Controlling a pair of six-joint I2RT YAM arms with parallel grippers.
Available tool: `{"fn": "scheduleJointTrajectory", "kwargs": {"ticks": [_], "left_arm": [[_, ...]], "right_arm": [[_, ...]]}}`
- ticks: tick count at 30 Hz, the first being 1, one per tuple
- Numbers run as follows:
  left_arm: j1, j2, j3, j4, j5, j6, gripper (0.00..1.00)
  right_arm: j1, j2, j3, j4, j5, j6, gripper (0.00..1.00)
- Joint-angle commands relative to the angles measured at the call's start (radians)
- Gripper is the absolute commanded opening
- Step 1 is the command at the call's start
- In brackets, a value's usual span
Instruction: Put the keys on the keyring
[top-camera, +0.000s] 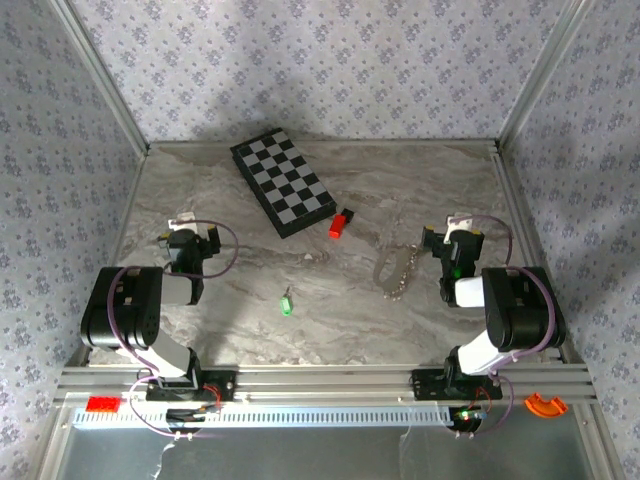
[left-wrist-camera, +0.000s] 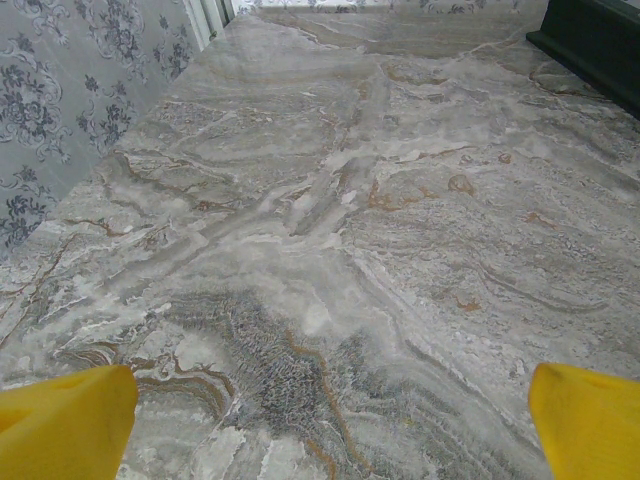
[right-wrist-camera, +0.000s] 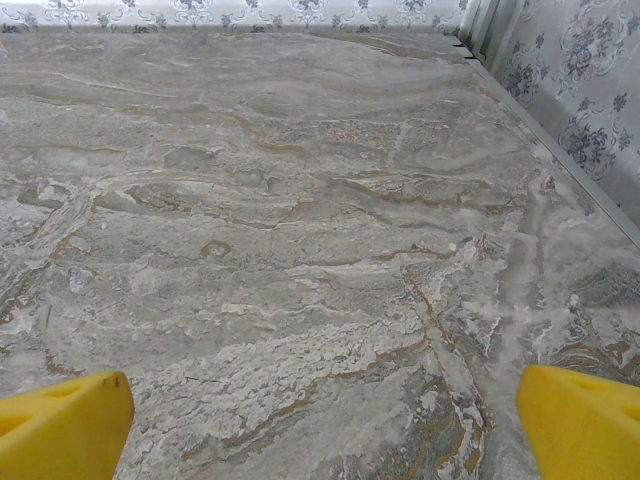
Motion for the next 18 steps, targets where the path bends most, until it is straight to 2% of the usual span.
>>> {"fn": "scheduleJointTrajectory", "kwargs": {"ticks": [1, 18], "left_arm": [[0.004, -0.015, 0.018, 0.0, 0.018, -0.011, 1.0], [0.004, -0.015, 0.018, 0.0, 0.019, -0.011, 1.0]], "right_arm": [[0.003, 0.001, 0.021, 0.0, 0.009, -0.001, 1.0], [-0.005, 0.0, 0.022, -0.005, -0.005, 0.003, 1.0]]}}
